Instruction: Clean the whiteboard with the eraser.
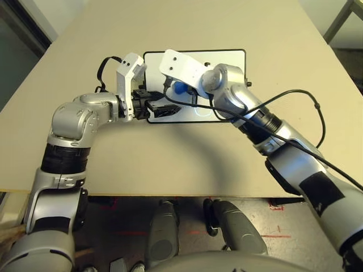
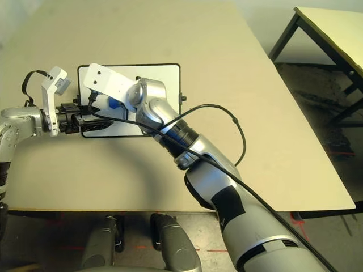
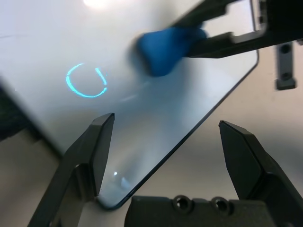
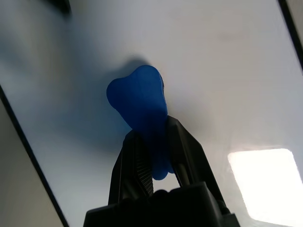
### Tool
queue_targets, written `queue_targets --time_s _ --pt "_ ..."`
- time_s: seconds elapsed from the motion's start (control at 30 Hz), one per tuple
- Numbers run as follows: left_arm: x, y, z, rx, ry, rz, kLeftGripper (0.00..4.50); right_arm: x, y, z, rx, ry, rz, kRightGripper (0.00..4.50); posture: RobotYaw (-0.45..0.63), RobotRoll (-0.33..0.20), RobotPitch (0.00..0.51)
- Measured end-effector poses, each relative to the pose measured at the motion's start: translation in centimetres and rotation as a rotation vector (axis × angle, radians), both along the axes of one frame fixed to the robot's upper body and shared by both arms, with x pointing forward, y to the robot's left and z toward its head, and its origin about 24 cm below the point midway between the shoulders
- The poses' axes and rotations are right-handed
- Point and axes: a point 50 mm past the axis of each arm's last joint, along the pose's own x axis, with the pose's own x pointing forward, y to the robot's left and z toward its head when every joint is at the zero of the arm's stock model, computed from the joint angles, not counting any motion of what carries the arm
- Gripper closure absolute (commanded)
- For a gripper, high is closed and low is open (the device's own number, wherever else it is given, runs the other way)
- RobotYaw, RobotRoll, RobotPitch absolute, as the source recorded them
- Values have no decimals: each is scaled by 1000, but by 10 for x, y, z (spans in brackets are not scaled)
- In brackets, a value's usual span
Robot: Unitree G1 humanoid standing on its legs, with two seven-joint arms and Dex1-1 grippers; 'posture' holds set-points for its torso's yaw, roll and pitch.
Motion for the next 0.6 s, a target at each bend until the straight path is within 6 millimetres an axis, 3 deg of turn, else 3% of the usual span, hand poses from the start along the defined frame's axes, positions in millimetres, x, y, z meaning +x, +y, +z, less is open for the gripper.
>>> queue_targets --time_s 0.33,0.6 --pt "-2 3 4 16 -6 2 0 -7 -37 -5 -34 40 -74 3901 -93 0 206" --pt "-2 2 4 17 -7 -1 0 -8 -37 -3 -26 54 -95 3901 -94 0 206"
